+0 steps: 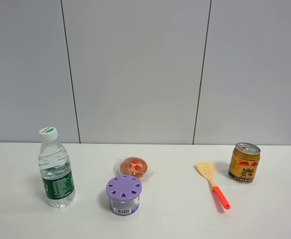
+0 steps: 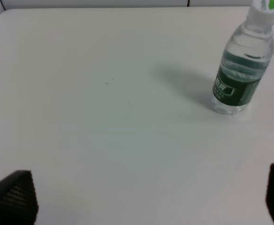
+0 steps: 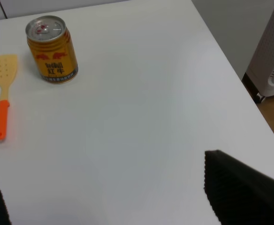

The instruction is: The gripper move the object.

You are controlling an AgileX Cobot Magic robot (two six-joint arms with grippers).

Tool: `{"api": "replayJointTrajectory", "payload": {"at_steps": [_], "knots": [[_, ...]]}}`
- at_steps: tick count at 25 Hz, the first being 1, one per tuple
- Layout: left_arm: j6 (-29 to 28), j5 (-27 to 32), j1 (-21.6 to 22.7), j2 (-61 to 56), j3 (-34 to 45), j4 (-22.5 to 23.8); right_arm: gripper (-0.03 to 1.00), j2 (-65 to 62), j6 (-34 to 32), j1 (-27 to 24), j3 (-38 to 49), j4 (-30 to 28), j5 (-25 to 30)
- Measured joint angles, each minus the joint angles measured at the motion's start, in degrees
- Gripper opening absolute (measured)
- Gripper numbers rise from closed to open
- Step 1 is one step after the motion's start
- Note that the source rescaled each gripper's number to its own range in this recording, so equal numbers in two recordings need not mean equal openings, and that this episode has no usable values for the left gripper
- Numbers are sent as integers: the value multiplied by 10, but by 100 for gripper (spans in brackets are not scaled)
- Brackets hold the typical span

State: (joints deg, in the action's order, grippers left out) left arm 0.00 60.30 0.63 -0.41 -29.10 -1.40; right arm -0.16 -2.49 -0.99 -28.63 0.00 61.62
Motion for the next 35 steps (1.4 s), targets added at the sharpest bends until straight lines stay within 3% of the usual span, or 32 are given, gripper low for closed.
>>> {"api": "replayJointTrajectory", "payload": {"at_steps": [35], "knots": [[0, 0, 0, 0, 0, 0, 60, 0, 0, 0, 0, 0, 0]]}}
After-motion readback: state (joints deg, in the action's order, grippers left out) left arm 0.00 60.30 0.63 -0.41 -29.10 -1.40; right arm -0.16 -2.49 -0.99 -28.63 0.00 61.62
